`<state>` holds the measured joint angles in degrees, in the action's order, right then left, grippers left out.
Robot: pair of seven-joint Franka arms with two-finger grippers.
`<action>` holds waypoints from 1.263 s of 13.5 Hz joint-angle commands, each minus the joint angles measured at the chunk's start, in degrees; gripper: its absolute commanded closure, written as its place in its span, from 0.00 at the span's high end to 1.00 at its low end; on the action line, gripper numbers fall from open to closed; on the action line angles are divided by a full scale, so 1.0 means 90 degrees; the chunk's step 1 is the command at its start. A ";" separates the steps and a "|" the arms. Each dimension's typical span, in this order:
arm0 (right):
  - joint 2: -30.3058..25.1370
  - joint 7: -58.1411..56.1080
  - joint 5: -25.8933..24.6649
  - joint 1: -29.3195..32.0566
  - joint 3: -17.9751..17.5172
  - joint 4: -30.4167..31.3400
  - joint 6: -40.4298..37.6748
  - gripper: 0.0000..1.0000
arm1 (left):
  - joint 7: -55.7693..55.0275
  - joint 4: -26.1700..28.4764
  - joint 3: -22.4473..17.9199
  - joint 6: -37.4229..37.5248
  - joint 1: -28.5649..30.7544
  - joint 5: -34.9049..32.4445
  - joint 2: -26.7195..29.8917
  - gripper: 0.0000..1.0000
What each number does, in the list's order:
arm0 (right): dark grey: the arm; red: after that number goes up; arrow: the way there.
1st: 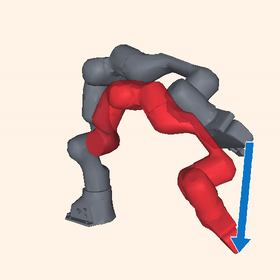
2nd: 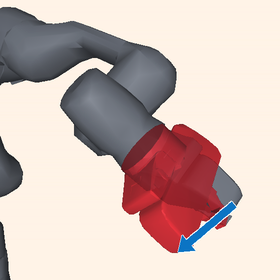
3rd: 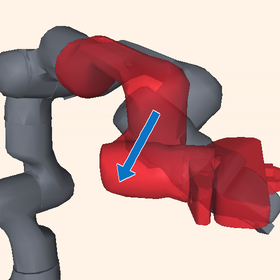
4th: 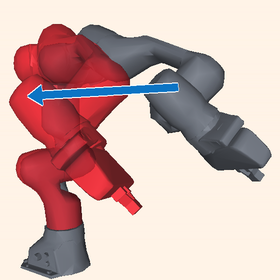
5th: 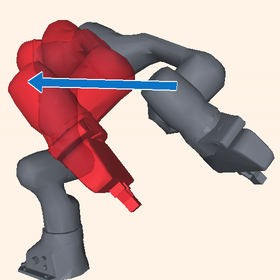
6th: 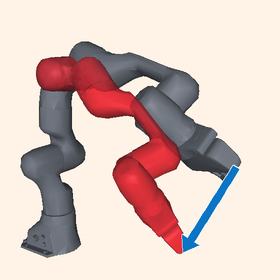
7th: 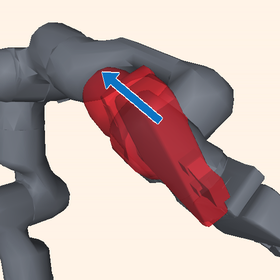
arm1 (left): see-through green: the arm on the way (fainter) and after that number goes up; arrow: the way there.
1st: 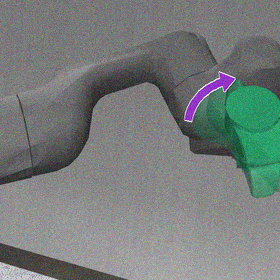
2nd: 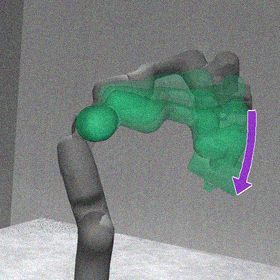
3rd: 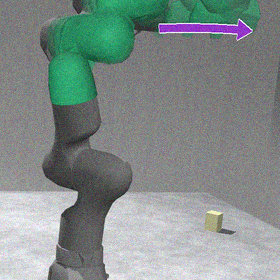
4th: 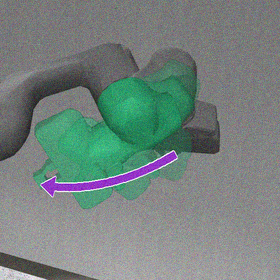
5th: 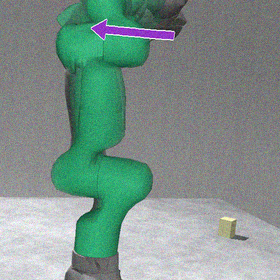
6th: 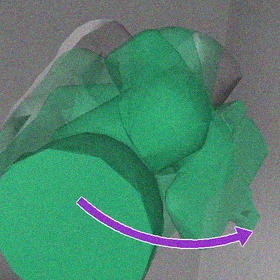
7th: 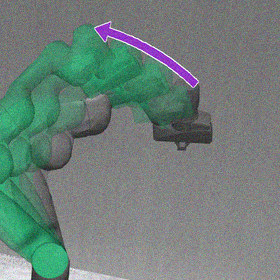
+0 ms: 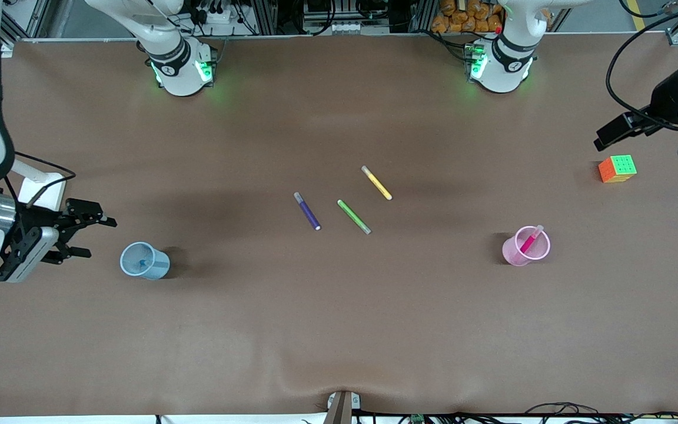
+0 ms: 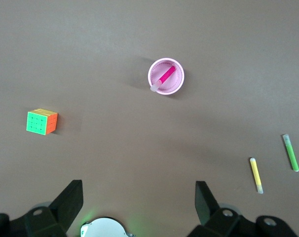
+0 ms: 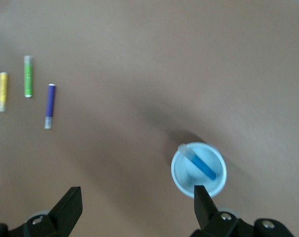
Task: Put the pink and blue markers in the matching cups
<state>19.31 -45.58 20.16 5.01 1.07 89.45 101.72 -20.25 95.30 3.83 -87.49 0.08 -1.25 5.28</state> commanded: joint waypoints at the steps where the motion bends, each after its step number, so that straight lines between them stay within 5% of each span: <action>1: -0.0376 0.1426 -0.0812 -0.0234 -0.0002 0.0090 -0.0100 1.00 | 0.0287 0.0280 -0.0317 -0.0123 -0.0223 0.0100 0.0292 1.00; 4: -0.0825 0.3350 -0.1796 -0.0810 -0.0021 0.0129 -0.0296 1.00 | 0.0521 0.0348 -0.0328 -0.0103 -0.0223 0.0100 0.0360 1.00; 17: -0.2066 0.5221 -0.2172 -0.0235 -0.0011 0.0227 -0.0921 1.00 | 0.1654 0.0417 -0.0250 0.0356 -0.0155 0.0080 0.0809 1.00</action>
<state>3.41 -0.09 1.74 1.71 1.70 89.71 93.88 -7.43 97.56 1.67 -84.75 -1.40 -1.18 10.20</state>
